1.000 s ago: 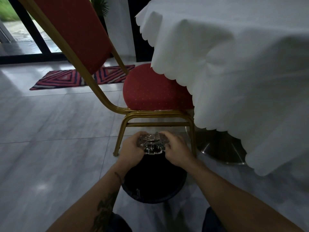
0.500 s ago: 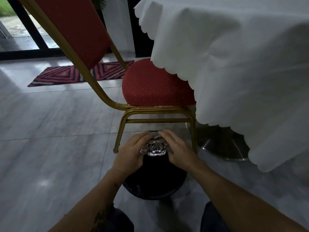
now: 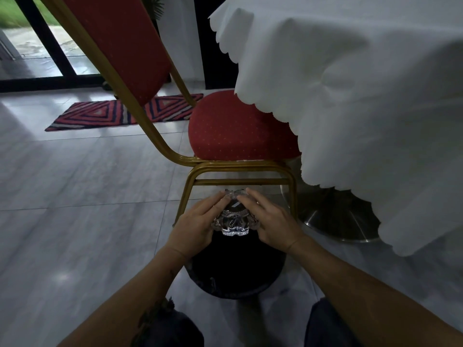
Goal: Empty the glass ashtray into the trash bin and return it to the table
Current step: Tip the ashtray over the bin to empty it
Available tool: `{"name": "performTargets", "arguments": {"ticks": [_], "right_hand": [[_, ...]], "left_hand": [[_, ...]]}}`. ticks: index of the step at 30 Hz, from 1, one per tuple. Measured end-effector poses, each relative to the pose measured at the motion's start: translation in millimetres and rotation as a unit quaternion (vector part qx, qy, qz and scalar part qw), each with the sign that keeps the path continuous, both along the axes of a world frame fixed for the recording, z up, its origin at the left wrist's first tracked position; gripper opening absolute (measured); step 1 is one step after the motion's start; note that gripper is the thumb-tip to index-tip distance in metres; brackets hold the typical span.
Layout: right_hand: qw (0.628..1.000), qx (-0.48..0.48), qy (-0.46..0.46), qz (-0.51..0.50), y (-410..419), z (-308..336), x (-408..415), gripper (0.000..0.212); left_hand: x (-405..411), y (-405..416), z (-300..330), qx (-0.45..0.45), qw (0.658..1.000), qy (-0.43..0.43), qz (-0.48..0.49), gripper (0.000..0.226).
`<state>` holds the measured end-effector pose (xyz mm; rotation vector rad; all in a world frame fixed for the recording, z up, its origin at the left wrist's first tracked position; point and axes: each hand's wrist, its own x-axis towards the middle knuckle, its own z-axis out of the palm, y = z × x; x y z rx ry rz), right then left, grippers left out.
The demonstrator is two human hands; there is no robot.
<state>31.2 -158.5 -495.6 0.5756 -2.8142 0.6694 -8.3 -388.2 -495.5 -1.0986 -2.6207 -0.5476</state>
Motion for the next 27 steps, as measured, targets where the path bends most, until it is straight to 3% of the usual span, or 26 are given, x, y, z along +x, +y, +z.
{"name": "performTargets", "arguments": {"ticks": [27], "right_hand": [[0.995, 0.058, 0.066, 0.046, 6, 17, -7, 0.086]], "left_hand": [[-16, -9, 7, -0.052, 0.997, 0.046, -0.032, 0.067]]}}
